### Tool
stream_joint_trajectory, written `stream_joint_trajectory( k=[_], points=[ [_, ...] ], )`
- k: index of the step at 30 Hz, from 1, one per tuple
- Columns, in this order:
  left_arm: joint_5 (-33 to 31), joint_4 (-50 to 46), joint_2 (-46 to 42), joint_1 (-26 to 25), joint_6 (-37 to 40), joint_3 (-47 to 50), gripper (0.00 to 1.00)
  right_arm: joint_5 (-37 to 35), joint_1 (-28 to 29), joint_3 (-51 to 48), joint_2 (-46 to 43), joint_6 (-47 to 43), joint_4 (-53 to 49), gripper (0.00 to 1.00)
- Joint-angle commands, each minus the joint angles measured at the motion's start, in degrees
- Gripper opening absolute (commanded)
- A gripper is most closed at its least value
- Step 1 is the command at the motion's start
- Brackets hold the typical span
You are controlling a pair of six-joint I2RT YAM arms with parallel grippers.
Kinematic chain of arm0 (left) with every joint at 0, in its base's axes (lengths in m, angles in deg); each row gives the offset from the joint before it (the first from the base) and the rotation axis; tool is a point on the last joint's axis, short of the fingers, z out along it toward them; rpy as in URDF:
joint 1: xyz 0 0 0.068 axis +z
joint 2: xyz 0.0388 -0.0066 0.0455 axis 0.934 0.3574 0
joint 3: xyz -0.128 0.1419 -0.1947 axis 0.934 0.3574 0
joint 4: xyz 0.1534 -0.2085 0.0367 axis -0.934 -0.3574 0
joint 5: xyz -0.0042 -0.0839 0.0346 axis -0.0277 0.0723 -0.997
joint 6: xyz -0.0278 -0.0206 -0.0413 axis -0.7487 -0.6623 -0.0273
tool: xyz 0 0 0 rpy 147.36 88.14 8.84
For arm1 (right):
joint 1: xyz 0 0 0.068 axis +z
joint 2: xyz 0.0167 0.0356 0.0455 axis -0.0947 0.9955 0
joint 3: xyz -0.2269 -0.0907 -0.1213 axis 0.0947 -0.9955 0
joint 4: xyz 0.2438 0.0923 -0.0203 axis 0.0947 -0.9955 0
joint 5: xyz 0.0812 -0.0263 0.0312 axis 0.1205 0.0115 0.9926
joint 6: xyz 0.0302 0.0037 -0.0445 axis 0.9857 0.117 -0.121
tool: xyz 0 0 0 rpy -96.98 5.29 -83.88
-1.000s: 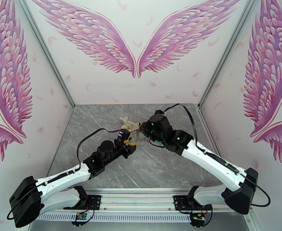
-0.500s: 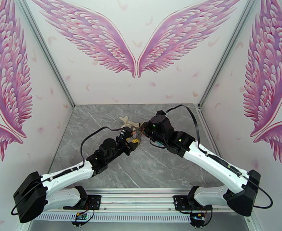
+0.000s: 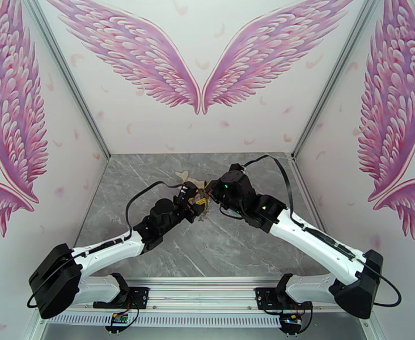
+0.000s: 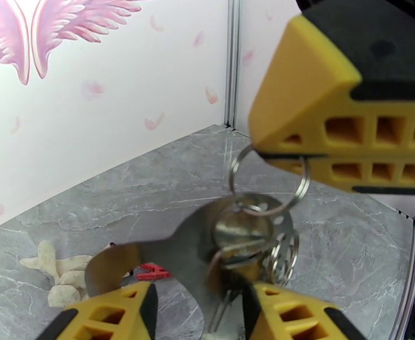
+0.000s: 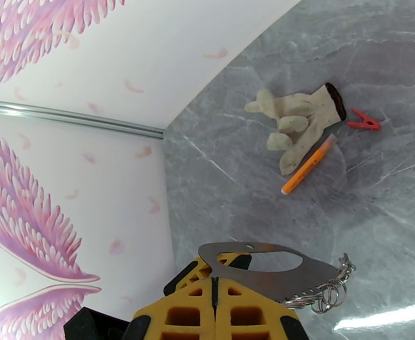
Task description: Remove the keys from the keyring
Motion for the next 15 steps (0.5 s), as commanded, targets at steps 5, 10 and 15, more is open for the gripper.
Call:
stream_joint_trajectory(
  k=[5, 10, 15],
  points=[
    [2.5, 2.6, 2.6, 0.0, 0.6, -3.3, 0.45, -1.0, 0.6, -0.9, -1.7, 1.4, 2.5, 0.00],
    [2.6, 3.6, 2.7, 0.3, 0.7, -3.1, 0.38, -1.7, 0.5, -1.8, -2.3, 1.5, 2.5, 0.00],
    [4.0, 4.0, 2.8, 0.6, 0.7, -3.3, 0.31, -1.7, 0.6, -2.0, -2.4, 1.5, 2.8, 0.00]
  ],
)
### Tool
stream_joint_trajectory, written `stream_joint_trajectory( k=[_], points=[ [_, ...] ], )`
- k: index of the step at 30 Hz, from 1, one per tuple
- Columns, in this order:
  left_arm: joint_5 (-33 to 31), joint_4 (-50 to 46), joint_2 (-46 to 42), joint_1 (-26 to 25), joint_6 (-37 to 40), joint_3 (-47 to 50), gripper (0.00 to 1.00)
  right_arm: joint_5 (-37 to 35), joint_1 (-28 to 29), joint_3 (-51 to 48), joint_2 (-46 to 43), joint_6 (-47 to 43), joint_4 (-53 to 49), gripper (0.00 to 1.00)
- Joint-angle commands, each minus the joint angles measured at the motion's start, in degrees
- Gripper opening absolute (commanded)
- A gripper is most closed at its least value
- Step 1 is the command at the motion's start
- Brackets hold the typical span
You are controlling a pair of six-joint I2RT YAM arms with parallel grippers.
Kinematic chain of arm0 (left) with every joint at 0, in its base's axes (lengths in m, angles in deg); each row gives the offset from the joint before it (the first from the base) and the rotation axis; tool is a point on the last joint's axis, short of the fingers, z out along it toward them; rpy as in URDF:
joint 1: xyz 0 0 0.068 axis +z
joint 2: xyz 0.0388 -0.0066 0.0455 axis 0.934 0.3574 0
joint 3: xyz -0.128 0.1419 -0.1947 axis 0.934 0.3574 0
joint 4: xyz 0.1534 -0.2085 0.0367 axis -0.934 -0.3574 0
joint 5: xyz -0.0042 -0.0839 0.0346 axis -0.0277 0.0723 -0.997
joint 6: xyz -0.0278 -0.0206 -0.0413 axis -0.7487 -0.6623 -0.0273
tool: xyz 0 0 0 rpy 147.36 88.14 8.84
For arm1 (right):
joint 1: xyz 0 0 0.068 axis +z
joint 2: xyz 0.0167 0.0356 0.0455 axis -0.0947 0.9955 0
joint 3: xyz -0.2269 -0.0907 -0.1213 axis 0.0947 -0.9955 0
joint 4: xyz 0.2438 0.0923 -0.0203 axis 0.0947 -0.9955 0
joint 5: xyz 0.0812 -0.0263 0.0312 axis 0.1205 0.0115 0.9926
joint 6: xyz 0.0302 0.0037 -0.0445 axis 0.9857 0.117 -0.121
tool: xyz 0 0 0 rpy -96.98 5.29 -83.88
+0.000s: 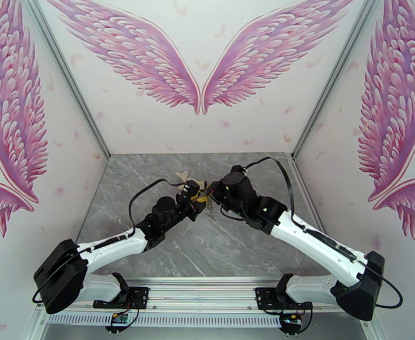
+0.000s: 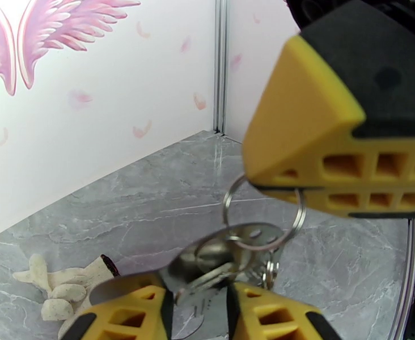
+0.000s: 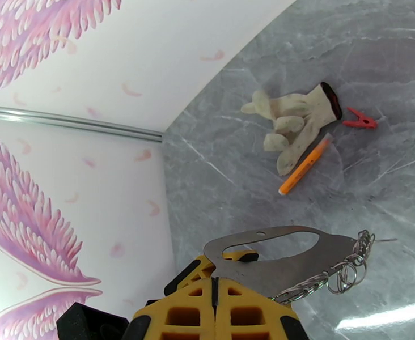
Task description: Remove the keys from the keyring
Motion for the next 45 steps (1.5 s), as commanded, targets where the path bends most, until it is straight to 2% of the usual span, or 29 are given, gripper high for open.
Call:
stream_joint_trajectory(
  k=[1, 9, 11, 18, 25, 39, 45],
  points=[
    [2.1, 1.7, 0.7, 0.4, 0.1, -2.3, 0.29, -1.2, 0.5, -0.5, -1.5, 0.7, 2.3, 0.00],
    [4.5, 1.9, 0.7, 0.3, -1.1, -2.0, 0.17, -2.1, 0.5, -0.5, -1.4, 0.7, 2.5, 0.00],
    [5.7, 1.5, 0.4, 0.4, -1.4, -1.8, 0.12, -2.3, 0.5, -0.7, -1.3, 0.6, 2.5, 0.00],
    [8.5, -0.7, -3.5, 0.4, -4.1, -0.8, 0.00, -2.6, 0.5, -0.9, -1.4, 0.5, 2.7, 0.00],
    [9.5, -6.9, -6.0, 0.4, -6.9, -1.1, 0.00, -2.8, 0.5, -0.8, -1.4, -0.6, 2.5, 0.00],
    [10.8, -27.1, -15.4, 0.4, -22.4, -5.5, 0.00, -0.8, 0.5, 2.0, -0.4, -7.4, -1.8, 0.00],
    [11.4, -37.0, -18.1, 0.5, -26.1, -11.4, 0.00, 0.9, 0.5, 3.4, -0.1, -11.4, -3.8, 0.09]
  ],
)
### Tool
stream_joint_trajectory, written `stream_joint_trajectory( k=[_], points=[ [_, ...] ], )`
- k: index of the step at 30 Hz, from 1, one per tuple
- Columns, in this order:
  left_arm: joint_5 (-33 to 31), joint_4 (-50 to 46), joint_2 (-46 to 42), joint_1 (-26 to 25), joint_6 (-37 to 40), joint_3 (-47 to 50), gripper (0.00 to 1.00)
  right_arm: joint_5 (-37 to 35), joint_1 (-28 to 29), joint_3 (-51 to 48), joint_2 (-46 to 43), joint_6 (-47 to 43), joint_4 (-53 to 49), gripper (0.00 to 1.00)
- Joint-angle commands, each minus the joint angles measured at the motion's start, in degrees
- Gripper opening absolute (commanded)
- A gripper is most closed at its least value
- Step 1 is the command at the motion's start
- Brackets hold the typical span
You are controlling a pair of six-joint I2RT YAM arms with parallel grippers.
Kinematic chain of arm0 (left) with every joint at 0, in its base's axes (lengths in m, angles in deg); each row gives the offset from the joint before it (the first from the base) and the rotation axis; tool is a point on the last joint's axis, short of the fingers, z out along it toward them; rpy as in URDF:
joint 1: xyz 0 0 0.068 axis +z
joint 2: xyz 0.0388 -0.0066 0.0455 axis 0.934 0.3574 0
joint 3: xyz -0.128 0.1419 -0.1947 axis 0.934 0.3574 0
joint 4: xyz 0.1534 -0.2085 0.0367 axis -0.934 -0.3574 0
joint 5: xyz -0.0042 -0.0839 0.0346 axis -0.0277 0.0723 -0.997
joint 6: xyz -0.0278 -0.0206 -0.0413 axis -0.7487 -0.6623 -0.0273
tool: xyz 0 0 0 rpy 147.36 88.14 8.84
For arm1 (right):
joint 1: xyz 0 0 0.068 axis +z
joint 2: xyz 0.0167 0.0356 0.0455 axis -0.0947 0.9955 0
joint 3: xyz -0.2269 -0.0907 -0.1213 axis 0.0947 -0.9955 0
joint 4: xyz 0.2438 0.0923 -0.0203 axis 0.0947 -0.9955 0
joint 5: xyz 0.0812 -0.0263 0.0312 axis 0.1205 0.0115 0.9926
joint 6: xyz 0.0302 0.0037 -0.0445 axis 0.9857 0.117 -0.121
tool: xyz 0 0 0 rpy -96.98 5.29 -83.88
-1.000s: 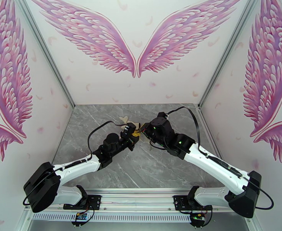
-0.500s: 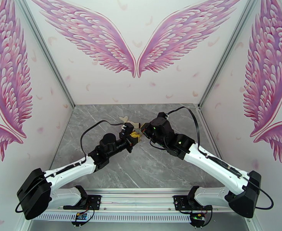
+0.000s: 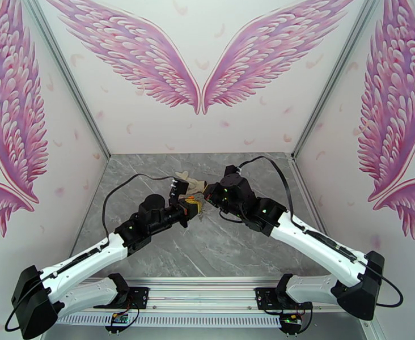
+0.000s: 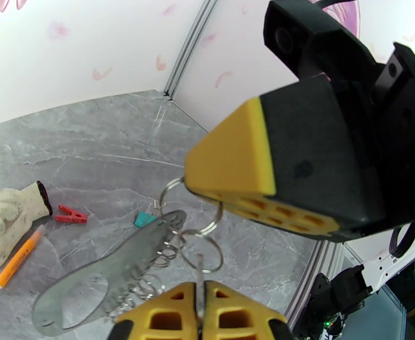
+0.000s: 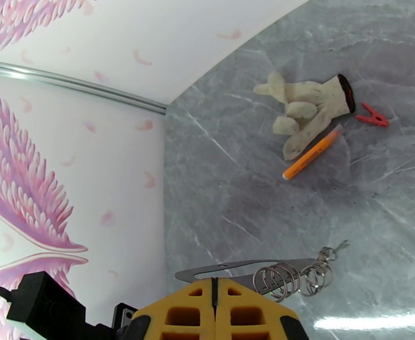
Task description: Remove the keys from the keyring
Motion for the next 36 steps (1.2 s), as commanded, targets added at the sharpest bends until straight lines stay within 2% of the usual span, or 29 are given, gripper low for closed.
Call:
stream_joint_trajectory(
  k=[1, 3, 6, 9, 12, 15, 19, 25, 31, 36],
  points=[
    [1.5, -8.8, -3.3, 0.2, -4.0, -6.4, 0.00, -2.4, -0.8, 2.7, 0.0, -4.9, -3.3, 0.11],
    [1.2, -12.4, -3.5, 0.6, -5.4, -9.2, 0.00, -1.6, -0.8, 3.6, 0.0, -7.7, -4.4, 0.15],
    [1.4, -18.0, -2.9, 2.1, -8.4, -14.1, 0.00, -0.9, -0.8, 6.2, 0.1, -13.5, -7.0, 0.27],
    [3.0, -20.5, -1.6, 4.0, -11.8, -17.2, 0.00, -0.4, -0.8, 6.5, -1.1, -20.2, -7.9, 0.41],
    [4.5, -21.5, -0.1, 6.0, -16.9, -19.4, 0.00, 0.2, -0.8, 4.7, -3.5, -28.1, -7.0, 0.49],
    [5.5, -21.4, 0.8, 7.8, -22.7, -20.2, 0.00, 1.8, -0.8, 1.1, -7.3, -37.6, -3.4, 0.52],
    [5.8, -20.9, 1.2, 9.4, -27.8, -20.5, 0.00, 9.5, -0.8, -7.1, -14.1, -53.6, 5.1, 0.55],
    [5.7, -21.1, 1.7, 10.8, -34.8, -20.9, 0.00, 21.5, -0.7, -16.4, -19.4, -72.6, 17.4, 0.56],
    [5.7, -18.9, 1.9, 11.4, -42.9, -19.5, 0.00, 21.9, -0.5, -21.1, -18.1, -83.8, 29.0, 0.55],
    [6.1, -17.0, 2.4, 11.4, -47.1, -18.1, 0.00, 19.7, 1.5, -21.4, -15.3, -92.3, 33.4, 0.53]
  ],
)
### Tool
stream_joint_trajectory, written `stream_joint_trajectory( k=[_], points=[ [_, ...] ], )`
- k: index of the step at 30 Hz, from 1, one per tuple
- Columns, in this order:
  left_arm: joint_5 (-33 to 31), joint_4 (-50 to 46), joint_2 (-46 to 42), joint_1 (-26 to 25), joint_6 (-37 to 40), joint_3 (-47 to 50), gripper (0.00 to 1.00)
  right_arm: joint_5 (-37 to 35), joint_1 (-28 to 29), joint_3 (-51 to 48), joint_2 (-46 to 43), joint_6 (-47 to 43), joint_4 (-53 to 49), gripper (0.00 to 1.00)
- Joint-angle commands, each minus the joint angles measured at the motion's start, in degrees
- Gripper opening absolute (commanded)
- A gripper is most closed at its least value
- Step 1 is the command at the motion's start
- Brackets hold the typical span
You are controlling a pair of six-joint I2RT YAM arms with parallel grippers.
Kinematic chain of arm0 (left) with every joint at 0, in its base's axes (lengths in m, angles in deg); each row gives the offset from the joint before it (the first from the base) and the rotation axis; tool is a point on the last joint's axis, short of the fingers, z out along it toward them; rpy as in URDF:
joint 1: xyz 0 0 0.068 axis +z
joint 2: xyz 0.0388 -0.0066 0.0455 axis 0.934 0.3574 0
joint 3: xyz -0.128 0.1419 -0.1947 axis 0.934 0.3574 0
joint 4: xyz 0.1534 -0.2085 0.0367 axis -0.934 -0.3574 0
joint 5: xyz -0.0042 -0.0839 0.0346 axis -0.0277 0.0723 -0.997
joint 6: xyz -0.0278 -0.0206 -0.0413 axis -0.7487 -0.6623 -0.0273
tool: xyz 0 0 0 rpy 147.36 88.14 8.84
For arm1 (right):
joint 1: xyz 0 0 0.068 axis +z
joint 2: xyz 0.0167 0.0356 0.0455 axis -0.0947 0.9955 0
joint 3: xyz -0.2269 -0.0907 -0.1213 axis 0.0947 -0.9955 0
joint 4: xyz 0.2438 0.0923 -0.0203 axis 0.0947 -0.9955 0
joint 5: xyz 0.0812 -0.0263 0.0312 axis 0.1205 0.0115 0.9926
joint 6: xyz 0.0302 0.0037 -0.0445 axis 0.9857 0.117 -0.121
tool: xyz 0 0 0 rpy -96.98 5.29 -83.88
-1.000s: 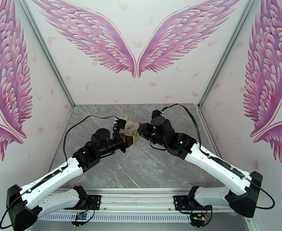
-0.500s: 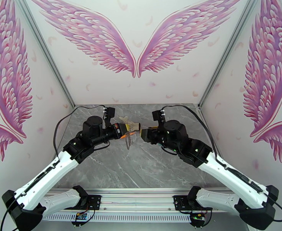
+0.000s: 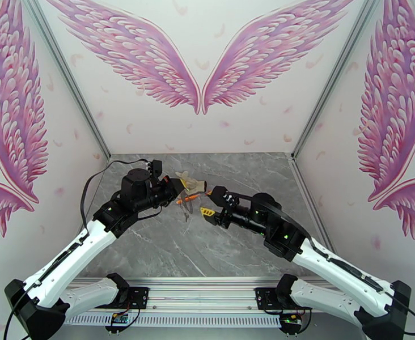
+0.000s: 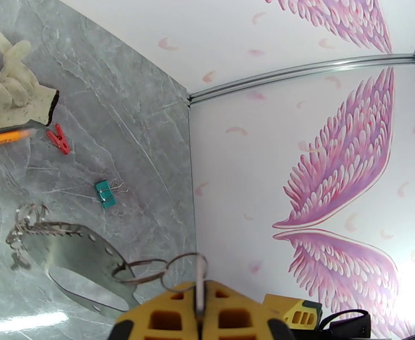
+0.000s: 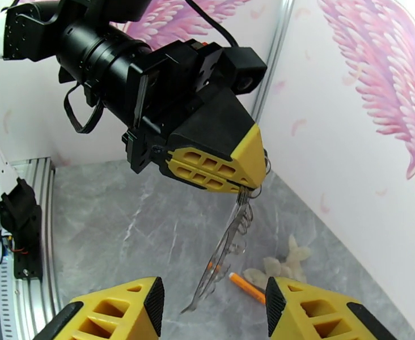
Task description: Remove the keys from the keyring
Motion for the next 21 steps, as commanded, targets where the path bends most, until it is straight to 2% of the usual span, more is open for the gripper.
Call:
stream_joint_trajectory(
  k=[1, 4, 11, 21],
  points=[
    [1.1, 3.8, 0.3, 0.4, -5.4, 0.6, 0.00, -1.0, 1.7, -0.1, 1.7, -9.7, 6.5, 0.51],
    [0.9, 5.4, 0.2, 0.4, -8.9, 2.2, 0.00, -3.5, 4.1, 0.2, 3.7, -13.9, 7.4, 0.46],
    [1.6, 8.2, 0.8, 0.2, -13.0, 3.6, 0.00, -17.5, 8.3, -1.3, 7.5, -22.8, 16.6, 0.34],
    [2.8, 10.2, 1.1, -0.1, -15.0, 3.9, 0.00, -20.7, 8.4, -1.3, 11.5, -30.9, 19.9, 0.33]
  ],
)
